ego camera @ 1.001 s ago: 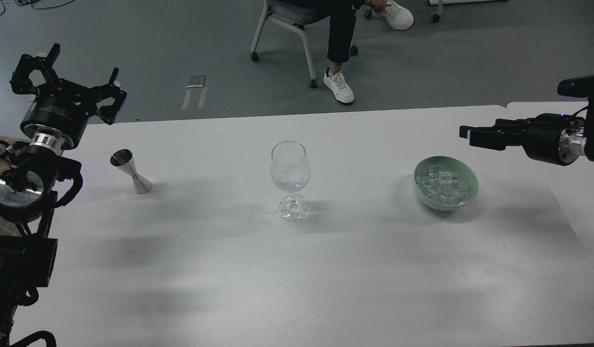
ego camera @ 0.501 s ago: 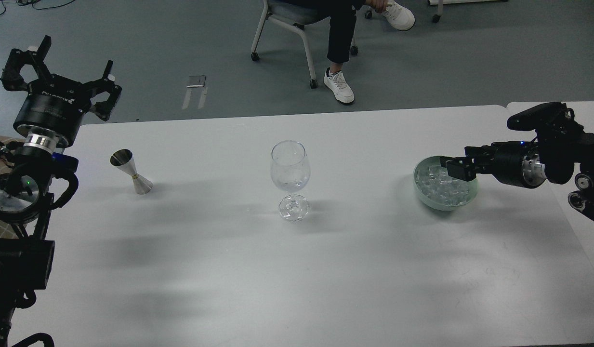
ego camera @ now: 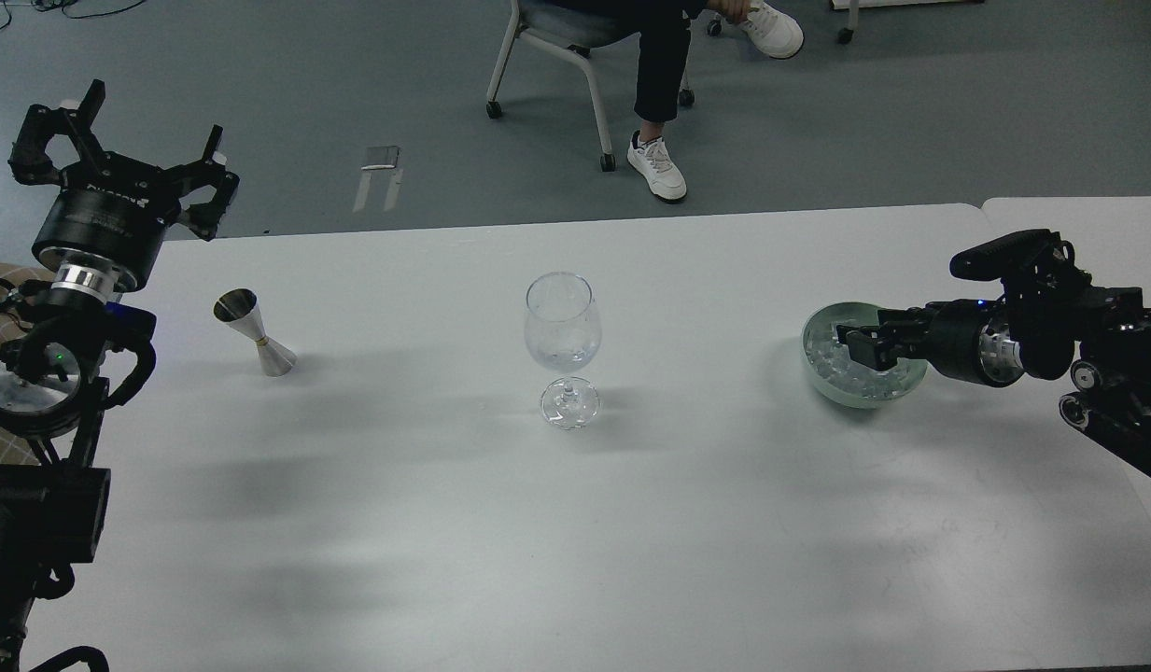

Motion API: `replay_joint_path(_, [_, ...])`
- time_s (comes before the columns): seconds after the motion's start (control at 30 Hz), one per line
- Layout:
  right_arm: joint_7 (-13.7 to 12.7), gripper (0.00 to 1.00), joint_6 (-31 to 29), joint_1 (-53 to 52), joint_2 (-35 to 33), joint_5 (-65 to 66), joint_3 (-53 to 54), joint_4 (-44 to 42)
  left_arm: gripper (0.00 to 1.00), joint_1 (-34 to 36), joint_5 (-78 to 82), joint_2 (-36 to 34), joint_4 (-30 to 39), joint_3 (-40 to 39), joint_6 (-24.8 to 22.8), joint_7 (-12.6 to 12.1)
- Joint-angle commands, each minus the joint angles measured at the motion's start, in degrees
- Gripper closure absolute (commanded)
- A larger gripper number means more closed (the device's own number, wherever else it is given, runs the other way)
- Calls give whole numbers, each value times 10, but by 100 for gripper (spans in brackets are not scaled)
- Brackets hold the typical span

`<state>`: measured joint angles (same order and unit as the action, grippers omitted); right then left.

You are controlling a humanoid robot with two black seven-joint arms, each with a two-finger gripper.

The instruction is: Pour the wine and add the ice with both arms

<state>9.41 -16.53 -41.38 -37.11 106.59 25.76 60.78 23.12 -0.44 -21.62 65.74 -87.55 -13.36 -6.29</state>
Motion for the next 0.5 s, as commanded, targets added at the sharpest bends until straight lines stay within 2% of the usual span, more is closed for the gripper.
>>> replay_joint_path(0.0, [-11, 57, 0, 4, 0, 4, 0, 0, 2, 0, 0, 0, -1, 0, 0, 0])
replay_joint_path(0.13, [-12, 70, 0, 6, -1, 4, 0, 0, 2, 1, 0, -1, -18, 0, -3, 1])
replay_joint_path(0.23, [-12, 74, 0, 11, -1, 4, 0, 1, 2, 1, 0, -1, -25, 0, -1, 1])
replay_joint_path(0.33, [-12, 83, -1, 12, -1, 3, 0, 3, 2, 1, 0, 0, -25, 0, 0, 1])
replay_joint_path(0.37, [-12, 94, 0, 12, -1, 3, 0, 4, 2, 1, 0, -1, -25, 0, 0, 1])
replay_joint_path(0.4, [-12, 100, 0, 12, 0, 3, 1, 3, 2, 2, 0, -1, -25, 0, 0, 1])
replay_joint_path(0.47, [-12, 100, 0, 7, 0, -1, 3, 7, 2, 2, 0, -2, -25, 0, 0, 1])
